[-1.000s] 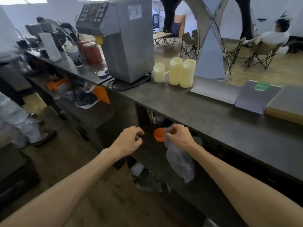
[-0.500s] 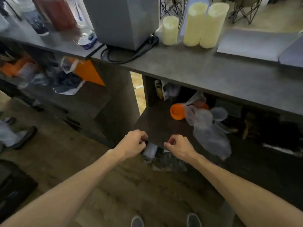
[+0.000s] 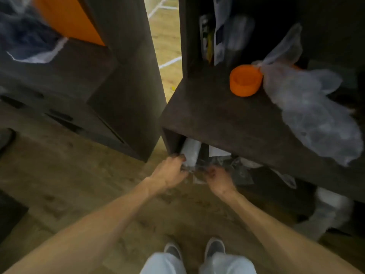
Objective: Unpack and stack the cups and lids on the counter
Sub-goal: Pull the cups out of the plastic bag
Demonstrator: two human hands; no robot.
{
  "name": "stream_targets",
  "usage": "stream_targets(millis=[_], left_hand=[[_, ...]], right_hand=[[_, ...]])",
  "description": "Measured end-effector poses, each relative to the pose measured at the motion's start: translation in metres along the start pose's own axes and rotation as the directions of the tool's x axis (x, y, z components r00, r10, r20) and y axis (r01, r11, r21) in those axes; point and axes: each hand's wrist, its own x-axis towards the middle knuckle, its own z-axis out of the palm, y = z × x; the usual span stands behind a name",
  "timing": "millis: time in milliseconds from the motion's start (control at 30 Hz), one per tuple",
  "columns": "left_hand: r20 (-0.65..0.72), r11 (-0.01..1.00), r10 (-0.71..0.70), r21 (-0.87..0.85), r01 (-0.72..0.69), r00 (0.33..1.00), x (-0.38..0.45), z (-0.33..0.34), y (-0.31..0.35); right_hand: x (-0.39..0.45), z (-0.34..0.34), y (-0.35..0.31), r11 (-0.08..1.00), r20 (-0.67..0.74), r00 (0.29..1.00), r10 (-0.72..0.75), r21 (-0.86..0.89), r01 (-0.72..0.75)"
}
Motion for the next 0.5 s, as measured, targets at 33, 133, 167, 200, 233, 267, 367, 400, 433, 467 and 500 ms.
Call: stream_targets(millis=[33, 133, 167, 200, 233, 267, 367, 400, 433, 467, 500], left_hand=[[-0.022, 0.999, -0.035, -0.026, 0.035, 0.999, 0.011, 0.022, -0.008], [-0.111, 0.984, -0.139, -0.124, 0.125, 0.984, 0.042, 0.081, -0.02], [-0.14, 0.98, -0.167, -0.134, 0.148, 0.976, 0.052, 0.094, -0.02], [-0.159, 0.978, -0.184, -0.132, 0.164, 0.97, 0.063, 0.106, -0.021], [-0.176, 0.977, -0.191, -0.129, 0.17, 0.966, 0.072, 0.115, -0.021], [-0.192, 0.977, -0.191, -0.133, 0.167, 0.963, 0.083, 0.122, -0.021], [-0.207, 0.977, -0.187, -0.14, 0.16, 0.96, 0.106, 0.14, -0.023], [-0.196, 0.977, -0.192, -0.128, 0.169, 0.962, 0.11, 0.144, -0.024], [-0.183, 0.977, -0.197, -0.117, 0.177, 0.963, 0.112, 0.147, -0.025], [-0.175, 0.977, -0.199, -0.108, 0.182, 0.964, 0.114, 0.147, -0.026], [-0.178, 0.979, -0.194, -0.099, 0.178, 0.965, 0.115, 0.146, -0.027]], right_hand=[[0.015, 0.012, 0.012, 0.999, -0.075, 0.997, -0.027, -0.029, 0.025], [0.044, 0.035, 0.043, 0.966, -0.442, 0.884, -0.151, -0.254, 0.038], [0.056, 0.036, 0.05, 0.962, -0.529, 0.835, -0.153, -0.273, 0.003], [0.068, 0.034, 0.056, 0.962, -0.582, 0.802, -0.135, -0.27, -0.033], [0.08, 0.033, 0.061, 0.963, -0.618, 0.778, -0.111, -0.26, -0.069], [0.093, 0.031, 0.065, 0.963, -0.638, 0.766, -0.08, -0.247, -0.105], [0.118, 0.033, 0.07, 0.964, -0.626, 0.78, 0.008, -0.203, -0.173], [0.122, 0.036, 0.07, 0.967, -0.622, 0.783, 0.032, -0.178, -0.181], [0.124, 0.039, 0.072, 0.969, -0.621, 0.782, 0.051, -0.16, -0.19], [0.125, 0.042, 0.073, 0.968, -0.621, 0.781, 0.065, -0.151, -0.2], [0.126, 0.044, 0.074, 0.965, -0.623, 0.779, 0.077, -0.149, -0.214]])
